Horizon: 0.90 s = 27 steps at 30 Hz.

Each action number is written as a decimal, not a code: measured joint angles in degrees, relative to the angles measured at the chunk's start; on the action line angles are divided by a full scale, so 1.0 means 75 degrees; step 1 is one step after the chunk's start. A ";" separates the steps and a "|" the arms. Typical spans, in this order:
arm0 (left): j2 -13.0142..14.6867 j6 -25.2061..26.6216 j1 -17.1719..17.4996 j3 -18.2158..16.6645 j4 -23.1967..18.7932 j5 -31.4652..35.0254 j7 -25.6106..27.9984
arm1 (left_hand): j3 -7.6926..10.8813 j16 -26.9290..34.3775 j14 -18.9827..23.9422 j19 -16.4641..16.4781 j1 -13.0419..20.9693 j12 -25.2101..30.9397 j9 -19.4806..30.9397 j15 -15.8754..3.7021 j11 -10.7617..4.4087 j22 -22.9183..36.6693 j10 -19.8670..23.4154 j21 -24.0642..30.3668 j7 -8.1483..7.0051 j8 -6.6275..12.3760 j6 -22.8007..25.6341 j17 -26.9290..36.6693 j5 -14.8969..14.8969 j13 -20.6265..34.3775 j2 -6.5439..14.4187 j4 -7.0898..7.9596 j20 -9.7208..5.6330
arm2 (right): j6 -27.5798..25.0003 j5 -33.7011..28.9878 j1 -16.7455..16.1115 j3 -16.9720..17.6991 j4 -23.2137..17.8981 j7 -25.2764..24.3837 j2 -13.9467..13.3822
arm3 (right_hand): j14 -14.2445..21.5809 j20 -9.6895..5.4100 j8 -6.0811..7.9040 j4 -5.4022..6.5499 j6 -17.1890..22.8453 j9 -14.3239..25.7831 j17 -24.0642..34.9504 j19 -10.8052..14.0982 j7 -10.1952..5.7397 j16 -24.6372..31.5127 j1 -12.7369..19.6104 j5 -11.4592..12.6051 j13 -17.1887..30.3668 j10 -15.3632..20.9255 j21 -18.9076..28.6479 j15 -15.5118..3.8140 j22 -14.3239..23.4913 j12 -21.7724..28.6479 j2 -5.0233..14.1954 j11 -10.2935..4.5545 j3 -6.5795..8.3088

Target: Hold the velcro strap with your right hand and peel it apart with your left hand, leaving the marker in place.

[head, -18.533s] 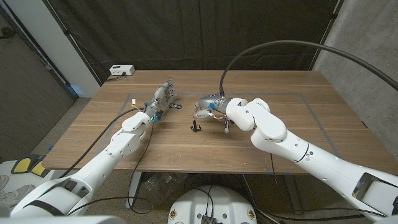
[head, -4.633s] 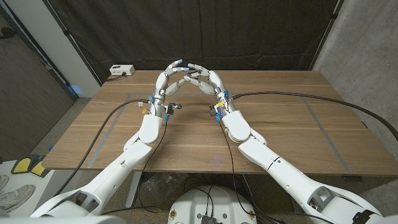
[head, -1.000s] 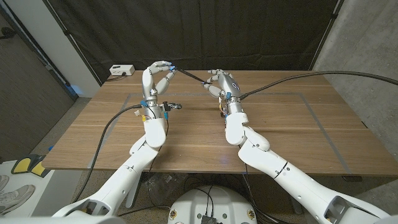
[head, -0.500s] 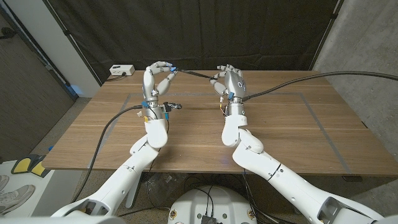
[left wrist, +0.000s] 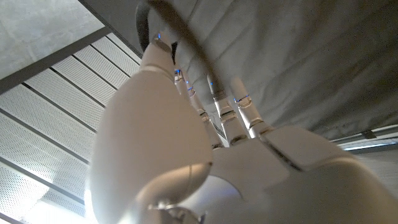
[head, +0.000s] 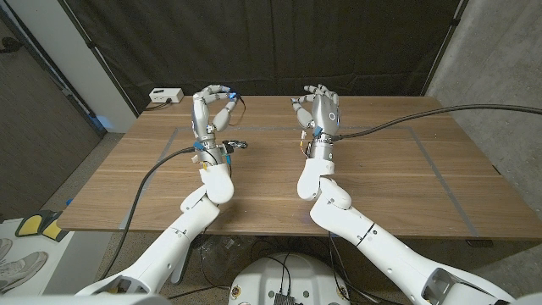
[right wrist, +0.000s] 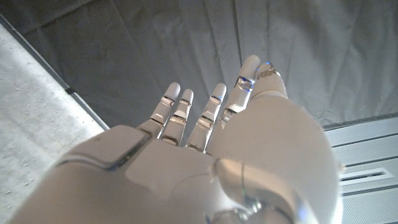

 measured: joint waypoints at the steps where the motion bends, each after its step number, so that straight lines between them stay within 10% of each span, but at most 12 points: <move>1: -0.0002 0.0066 0.0030 0.0007 -0.0062 -0.0041 0.0028 | 0.0000 -0.0051 0.0000 -0.0036 0.0000 0.0000 0.0000 0.0000 0.0000 -0.0037 0.0000 0.0000 0.0000 0.0027 0.0000 -0.0040 0.0003 -0.0002 0.0000 0.0000 0.0011 | 0.0005 0.0035 0.0000 0.0010 0.0024 -0.0108 0.0024 | 0.0029 0.0027 -0.0012 0.0002 -0.0080 0.0007 0.0000 0.0027 -0.0032 0.0000 0.0016 -0.0024 -0.0016 0.0000 0.0023 0.0029 0.0000 0.0000 0.0015 0.0000 0.0002; 4: 0.0005 0.0210 0.0095 0.0024 -0.0193 -0.0169 0.0050 | 0.0000 -0.0153 0.0000 -0.0036 0.0000 0.0000 -0.0018 0.0000 0.0001 -0.0118 0.0000 0.0000 0.0000 0.0030 0.0001 -0.0125 0.0040 -0.0002 0.0000 0.0000 0.0011 | 0.0044 0.0133 -0.0001 0.0037 0.0080 -0.0285 0.0083 | 0.0041 0.0110 -0.0109 0.0054 -0.0554 0.0101 0.0009 0.0106 -0.0201 0.0000 0.0015 -0.0164 -0.0043 -0.0157 0.0083 0.0041 0.0000 -0.0098 0.0047 0.0101 0.0054; 13: 0.0099 0.0411 0.0262 0.0018 -0.0485 -0.0682 -0.0120 | 0.0000 -0.0666 0.0042 -0.0062 0.0046 -0.0053 -0.0041 0.0042 0.0001 -0.0437 -0.0003 -0.0001 -0.0002 0.0075 0.0026 -0.0460 0.0097 -0.0073 -0.0057 0.0000 0.0038 | 0.0137 0.0365 -0.0054 0.0069 0.0091 -0.0515 0.0142 | -0.0113 0.0398 -0.0350 0.0312 -0.4444 0.0044 0.0057 0.0063 -0.0191 -0.0142 -0.0990 -0.1001 -0.0078 -0.1585 0.0170 0.0015 -0.0071 -0.0541 0.0110 0.0609 -0.0012; 27: 0.0214 0.0455 0.0434 -0.0139 -0.0665 -0.1486 -0.0763 | 0.0079 -0.1237 0.0041 -0.0062 -0.0055 -0.0171 -0.0038 0.0042 -0.0014 -0.0795 -0.0232 -0.0033 0.0012 0.0165 0.0038 -0.0862 0.0125 -0.0178 -0.0146 0.0078 0.0038 | 0.0188 0.0599 -0.0098 0.0107 -0.0194 -0.0318 -0.0055 | -0.0234 0.0716 -0.0282 0.0770 -0.4884 0.0009 0.0128 0.0077 -0.0042 -0.0142 -0.1941 -0.1326 -0.0077 -0.1806 0.0122 0.0014 -0.0071 -0.0540 0.0183 0.0877 -0.0200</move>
